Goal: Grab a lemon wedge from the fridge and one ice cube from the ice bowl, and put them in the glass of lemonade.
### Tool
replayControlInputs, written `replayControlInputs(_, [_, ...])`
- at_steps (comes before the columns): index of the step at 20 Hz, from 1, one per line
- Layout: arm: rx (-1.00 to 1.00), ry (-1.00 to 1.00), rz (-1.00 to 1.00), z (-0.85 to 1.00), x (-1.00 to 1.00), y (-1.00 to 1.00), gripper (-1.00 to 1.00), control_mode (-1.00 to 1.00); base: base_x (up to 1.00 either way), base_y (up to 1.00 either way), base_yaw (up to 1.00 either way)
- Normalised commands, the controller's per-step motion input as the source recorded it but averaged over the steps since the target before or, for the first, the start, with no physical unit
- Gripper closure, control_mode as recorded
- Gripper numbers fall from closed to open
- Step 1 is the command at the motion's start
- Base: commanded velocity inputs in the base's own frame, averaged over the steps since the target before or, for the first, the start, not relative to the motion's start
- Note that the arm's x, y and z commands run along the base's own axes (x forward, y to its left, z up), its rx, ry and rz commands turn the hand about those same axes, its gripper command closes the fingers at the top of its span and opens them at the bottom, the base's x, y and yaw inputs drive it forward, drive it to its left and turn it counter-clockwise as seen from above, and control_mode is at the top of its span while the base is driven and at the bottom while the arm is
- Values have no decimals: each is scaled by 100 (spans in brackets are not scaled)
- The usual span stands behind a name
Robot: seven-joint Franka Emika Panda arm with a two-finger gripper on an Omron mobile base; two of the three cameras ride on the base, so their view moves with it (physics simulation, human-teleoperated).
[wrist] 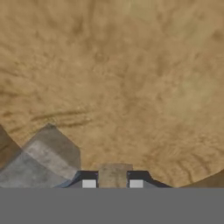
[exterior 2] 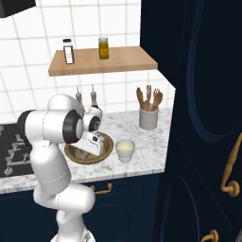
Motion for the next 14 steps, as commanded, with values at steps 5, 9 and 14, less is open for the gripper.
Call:
replayControlInputs(5, [0,0,0,0,-1,0,100,-100,0,0,0])
replayControlInputs(9, [1,-12,0,32,-14,0,100,-100,0,0,0])
replayControlInputs(14, [2,-18,0,37,-8,0,100,-100,0,0,0])
